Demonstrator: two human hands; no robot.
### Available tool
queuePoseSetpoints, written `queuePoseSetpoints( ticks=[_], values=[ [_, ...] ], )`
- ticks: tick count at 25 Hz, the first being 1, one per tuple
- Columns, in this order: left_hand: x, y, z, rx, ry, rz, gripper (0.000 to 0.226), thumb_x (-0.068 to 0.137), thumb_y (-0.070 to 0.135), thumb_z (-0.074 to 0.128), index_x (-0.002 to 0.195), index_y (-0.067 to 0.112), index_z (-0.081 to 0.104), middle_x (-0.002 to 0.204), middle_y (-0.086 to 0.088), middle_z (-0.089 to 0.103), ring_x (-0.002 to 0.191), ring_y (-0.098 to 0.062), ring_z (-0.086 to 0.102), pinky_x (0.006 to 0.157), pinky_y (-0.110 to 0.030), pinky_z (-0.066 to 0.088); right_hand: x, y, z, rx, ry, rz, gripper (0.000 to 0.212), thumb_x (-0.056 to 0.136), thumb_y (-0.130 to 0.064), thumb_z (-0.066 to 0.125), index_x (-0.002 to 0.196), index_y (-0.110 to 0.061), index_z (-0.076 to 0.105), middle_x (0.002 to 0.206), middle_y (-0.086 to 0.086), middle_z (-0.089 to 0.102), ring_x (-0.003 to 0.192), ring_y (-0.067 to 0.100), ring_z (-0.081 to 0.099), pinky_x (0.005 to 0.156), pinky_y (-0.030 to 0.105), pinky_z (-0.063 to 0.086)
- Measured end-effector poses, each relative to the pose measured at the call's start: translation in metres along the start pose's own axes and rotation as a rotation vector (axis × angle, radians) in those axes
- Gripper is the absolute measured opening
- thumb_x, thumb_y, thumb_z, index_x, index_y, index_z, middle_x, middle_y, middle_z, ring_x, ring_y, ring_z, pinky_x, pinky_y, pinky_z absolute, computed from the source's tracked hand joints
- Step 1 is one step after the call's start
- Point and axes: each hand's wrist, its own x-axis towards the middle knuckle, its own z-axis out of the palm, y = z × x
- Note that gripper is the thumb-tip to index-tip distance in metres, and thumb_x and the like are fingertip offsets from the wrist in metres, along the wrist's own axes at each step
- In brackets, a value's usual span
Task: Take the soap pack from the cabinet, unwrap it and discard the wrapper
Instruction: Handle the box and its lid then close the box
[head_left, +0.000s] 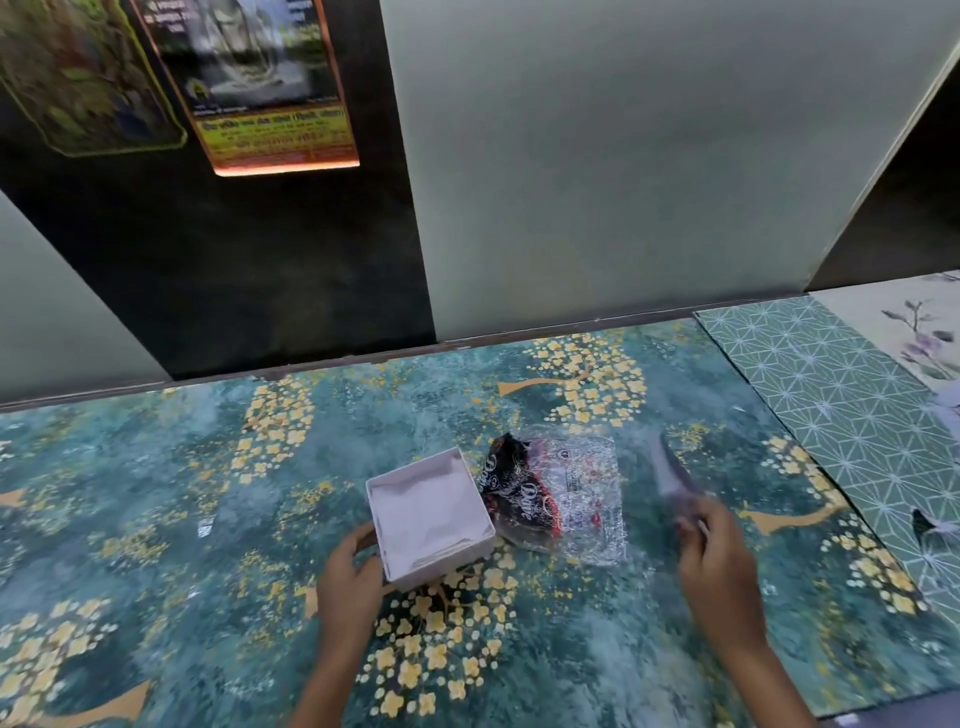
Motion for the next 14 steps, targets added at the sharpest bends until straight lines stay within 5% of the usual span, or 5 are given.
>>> queuePoseSetpoints(
  ticks=[3,6,8,11,14],
  values=[
    [-0.004,0.001,0.001,-0.043,0.076,0.079,0.037,0.085,0.000,0.050,0.121,0.006,0.051,0.118,-0.012,0.056,0.109,-0.027,0.052,0.092,-0.042,0.045,0.013,-0.068,-0.008,0.409,0.169,0.146,0.024,0.091,-0.023,0.040,0.097,-0.002,0.049,0.069,0.000,0.049,0.058,0.011,0.046,0.046,0.027,0.032],
    [-0.005,0.011,-0.002,-0.141,0.061,0.212,0.042,0.085,0.025,0.047,0.123,0.008,0.050,0.126,-0.016,0.053,0.117,-0.028,0.049,0.097,-0.039,0.039,0.011,-0.119,0.012,0.640,-0.117,0.274,0.018,0.095,-0.020,0.036,0.089,-0.012,0.051,0.069,-0.002,0.051,0.058,0.011,0.048,0.045,0.023,0.037],
    [-0.005,0.020,0.000,-0.266,-0.073,0.182,0.049,0.083,0.034,0.040,0.128,0.012,0.044,0.129,-0.011,0.051,0.116,-0.023,0.048,0.098,-0.037,0.043,0.007,-0.136,0.044,0.642,-0.372,0.298,0.025,0.095,-0.021,0.037,0.077,-0.017,0.053,0.065,0.000,0.051,0.058,0.015,0.048,0.049,0.023,0.041],
    [-0.004,0.026,0.008,-0.223,-0.162,0.137,0.038,0.097,0.029,0.029,0.133,0.021,0.035,0.132,0.000,0.043,0.112,-0.019,0.049,0.087,-0.031,0.054,0.012,-0.143,0.095,0.490,-0.521,0.289,0.034,0.094,-0.022,0.040,0.062,-0.012,0.046,0.057,0.002,0.041,0.053,0.016,0.038,0.054,0.029,0.030],
    [0.009,0.024,0.015,-0.079,-0.106,0.133,0.045,0.097,0.023,0.031,0.141,0.018,0.023,0.151,0.005,0.012,0.139,-0.016,0.017,0.113,-0.042,0.024,0.021,-0.141,0.131,0.313,-0.508,0.170,0.032,0.092,-0.018,0.044,0.071,0.001,0.060,0.061,0.009,0.049,0.054,0.018,0.040,0.053,0.027,0.026]
  ],
)
